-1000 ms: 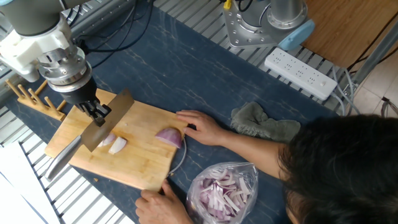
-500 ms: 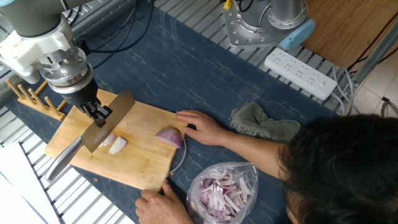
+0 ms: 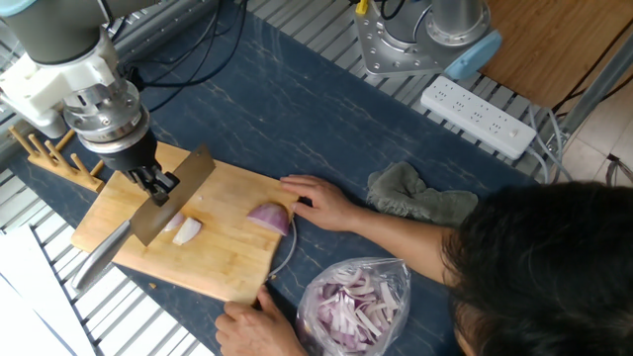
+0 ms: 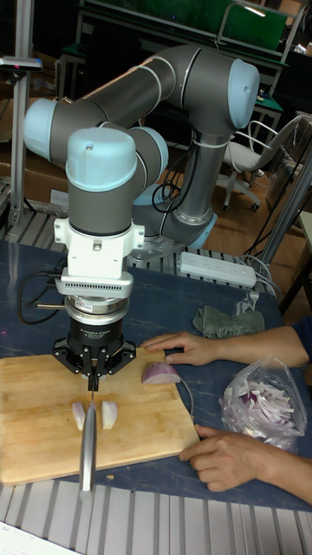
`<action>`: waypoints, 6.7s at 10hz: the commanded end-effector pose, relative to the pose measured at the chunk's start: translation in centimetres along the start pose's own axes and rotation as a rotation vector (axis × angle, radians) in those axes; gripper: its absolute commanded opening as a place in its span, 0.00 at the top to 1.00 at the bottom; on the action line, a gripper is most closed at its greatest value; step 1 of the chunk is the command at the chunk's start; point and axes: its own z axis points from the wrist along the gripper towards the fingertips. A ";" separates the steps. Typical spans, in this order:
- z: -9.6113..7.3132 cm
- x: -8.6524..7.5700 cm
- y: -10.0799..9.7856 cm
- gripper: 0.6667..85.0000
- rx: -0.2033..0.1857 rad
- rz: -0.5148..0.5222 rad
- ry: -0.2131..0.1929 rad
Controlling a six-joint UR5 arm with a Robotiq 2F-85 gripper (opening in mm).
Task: Chop the onions
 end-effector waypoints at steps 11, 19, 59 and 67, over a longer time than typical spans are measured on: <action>0.2 -0.3 -0.1 1.00 -0.005 0.003 -0.017; 0.4 -0.3 -0.2 1.00 -0.008 0.000 -0.020; 1.2 -1.7 4.4 1.00 0.021 -0.062 -0.029; 2.9 -2.4 3.7 1.00 0.023 -0.069 -0.071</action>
